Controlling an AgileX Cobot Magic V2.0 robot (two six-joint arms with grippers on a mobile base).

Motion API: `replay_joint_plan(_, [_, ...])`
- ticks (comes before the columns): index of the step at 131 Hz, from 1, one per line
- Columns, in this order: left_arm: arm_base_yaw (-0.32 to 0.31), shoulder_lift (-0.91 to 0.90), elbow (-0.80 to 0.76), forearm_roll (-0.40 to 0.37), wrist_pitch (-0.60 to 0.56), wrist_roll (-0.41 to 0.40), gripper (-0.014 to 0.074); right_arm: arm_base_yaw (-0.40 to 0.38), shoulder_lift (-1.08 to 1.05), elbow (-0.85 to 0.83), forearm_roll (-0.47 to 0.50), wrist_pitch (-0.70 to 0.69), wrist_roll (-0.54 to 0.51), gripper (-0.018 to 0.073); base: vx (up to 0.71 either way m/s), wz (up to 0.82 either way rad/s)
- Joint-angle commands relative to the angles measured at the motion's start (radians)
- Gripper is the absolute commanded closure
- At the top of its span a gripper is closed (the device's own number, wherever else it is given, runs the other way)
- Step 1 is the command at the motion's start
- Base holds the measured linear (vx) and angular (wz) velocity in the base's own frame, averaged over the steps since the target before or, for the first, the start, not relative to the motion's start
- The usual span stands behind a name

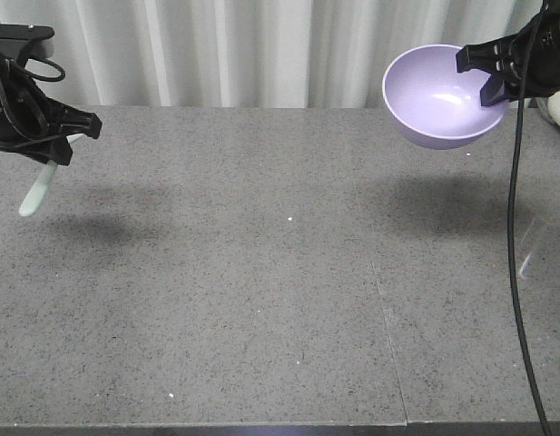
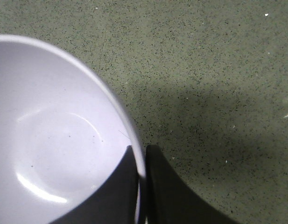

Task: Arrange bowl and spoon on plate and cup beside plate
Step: 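Grip the bowl rim with the right gripper and lift it, then drive the base, carrying spoon and bowl, to the counter with the plate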

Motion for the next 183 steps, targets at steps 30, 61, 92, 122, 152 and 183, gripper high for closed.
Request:
replay_joint_plan(30, [-0.003, -0.053, -0.032, -0.011, -0.032, -0.002, 0.0604, -0.002, -0.051, -0.031, 0.013, -0.021, -0.009, 0.0568, 0.0, 0.0])
replay_joint_plan(61, [-0.003, -0.053, -0.032, -0.011, -0.032, -0.002, 0.0604, -0.002, -0.051, -0.031, 0.016, -0.021, -0.009, 0.0568, 0.0, 0.0])
replay_joint_plan(92, [-0.003, -0.053, -0.032, -0.011, -0.032, -0.002, 0.0604, -0.002, -0.051, -0.031, 0.016, -0.021, -0.009, 0.0568, 0.0, 0.0])
replay_joint_plan(122, [-0.003, -0.053, -0.032, -0.011, -0.032, -0.002, 0.0604, -0.002, -0.051, -0.031, 0.016, -0.021, -0.009, 0.0568, 0.0, 0.0])
replay_joint_plan(152, [-0.003, -0.053, -0.032, -0.011, -0.032, -0.002, 0.0604, -0.002, -0.051, -0.031, 0.016, -0.021, -0.009, 0.0568, 0.0, 0.0])
replay_joint_plan(183, [-0.003, -0.053, -0.032, -0.011, -0.032, -0.002, 0.0604, -0.002, -0.051, -0.031, 0.016, -0.021, -0.009, 0.0568, 0.0, -0.08])
